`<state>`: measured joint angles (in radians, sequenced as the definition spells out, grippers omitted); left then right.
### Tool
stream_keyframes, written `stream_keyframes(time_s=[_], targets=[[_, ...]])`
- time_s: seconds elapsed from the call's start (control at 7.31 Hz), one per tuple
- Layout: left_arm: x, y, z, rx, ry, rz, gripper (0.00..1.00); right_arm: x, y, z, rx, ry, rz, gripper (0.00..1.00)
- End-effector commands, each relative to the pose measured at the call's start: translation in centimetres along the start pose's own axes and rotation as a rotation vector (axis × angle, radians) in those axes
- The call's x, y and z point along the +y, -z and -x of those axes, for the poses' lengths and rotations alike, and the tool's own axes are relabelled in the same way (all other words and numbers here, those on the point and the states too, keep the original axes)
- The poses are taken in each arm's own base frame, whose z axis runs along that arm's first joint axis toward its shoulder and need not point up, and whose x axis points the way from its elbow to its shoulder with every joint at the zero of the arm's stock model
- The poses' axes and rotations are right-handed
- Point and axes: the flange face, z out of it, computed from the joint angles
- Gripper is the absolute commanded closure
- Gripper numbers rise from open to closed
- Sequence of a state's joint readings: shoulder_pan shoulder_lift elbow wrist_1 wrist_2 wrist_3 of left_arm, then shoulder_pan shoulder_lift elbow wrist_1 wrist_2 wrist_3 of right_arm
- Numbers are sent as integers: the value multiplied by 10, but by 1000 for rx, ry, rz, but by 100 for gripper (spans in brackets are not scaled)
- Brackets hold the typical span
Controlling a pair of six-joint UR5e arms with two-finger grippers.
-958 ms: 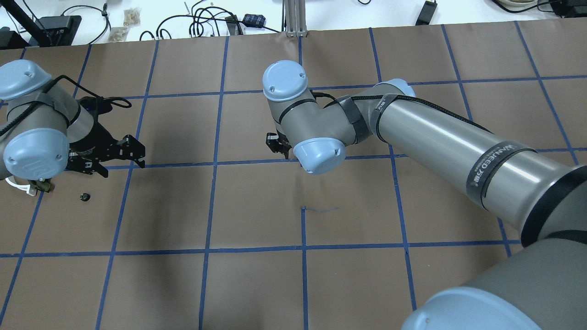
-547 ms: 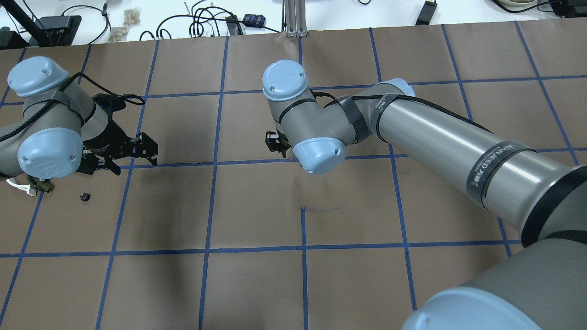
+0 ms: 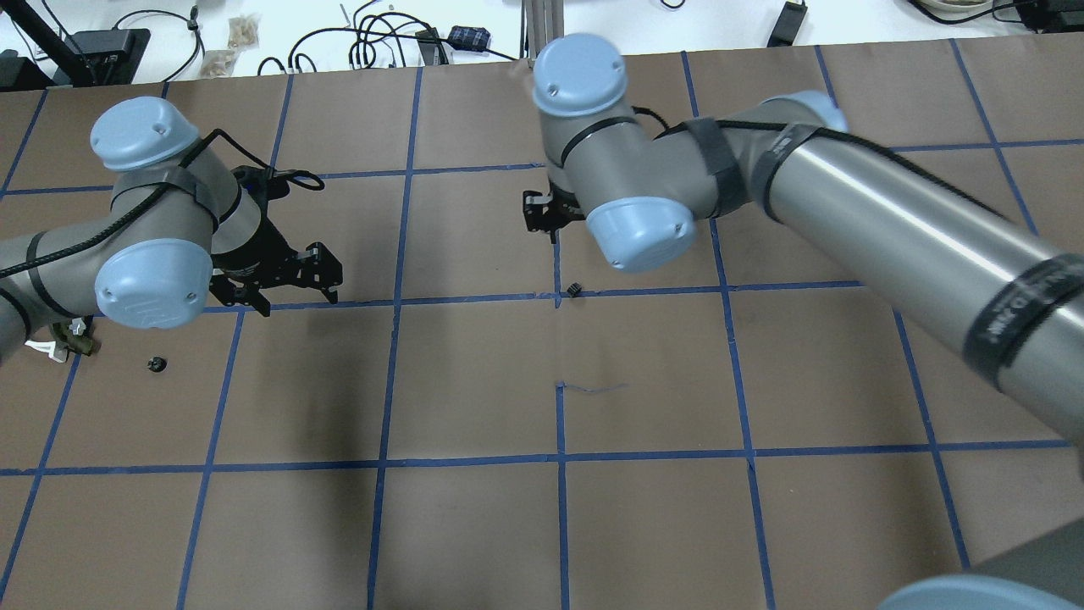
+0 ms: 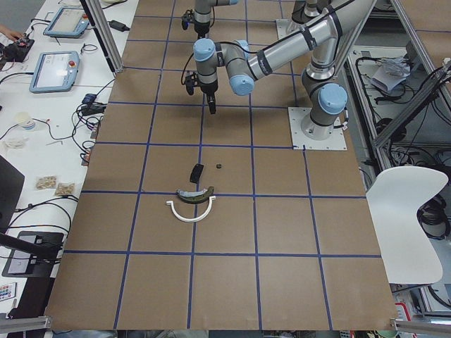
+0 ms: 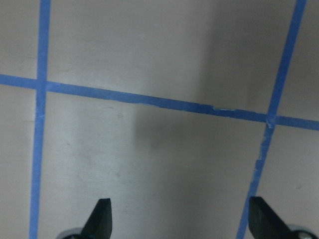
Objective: Place bearing gear from tray to pile
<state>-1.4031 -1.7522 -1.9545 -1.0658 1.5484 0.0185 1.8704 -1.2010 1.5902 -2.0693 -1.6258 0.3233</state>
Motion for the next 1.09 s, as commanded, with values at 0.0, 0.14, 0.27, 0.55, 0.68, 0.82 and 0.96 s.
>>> stream_keyframes(time_s=[0.0,0.14,0.27,0.55,0.68,0.82,0.96], targets=[[3,-9,-62,21,111,-25,2,-6,93,-96,6,75,-18,13],[0,-9,-101,47,230,-48,0,11,119,-109,-47,74,27,13],[2,-19,-151,98,268,-15,0,35,161,-111,-59,84,-7,5],[-15,-20,-235,150,314,-28,0,38,182,-120,-28,162,-74,0],[-17,-31,-283,143,302,-31,0,39,184,-126,28,162,-76,0],[-3,-50,-319,96,250,-29,0,46,188,-125,44,168,-64,0],[-5,-71,-319,44,261,-26,0,48,184,-126,25,149,-26,0]])
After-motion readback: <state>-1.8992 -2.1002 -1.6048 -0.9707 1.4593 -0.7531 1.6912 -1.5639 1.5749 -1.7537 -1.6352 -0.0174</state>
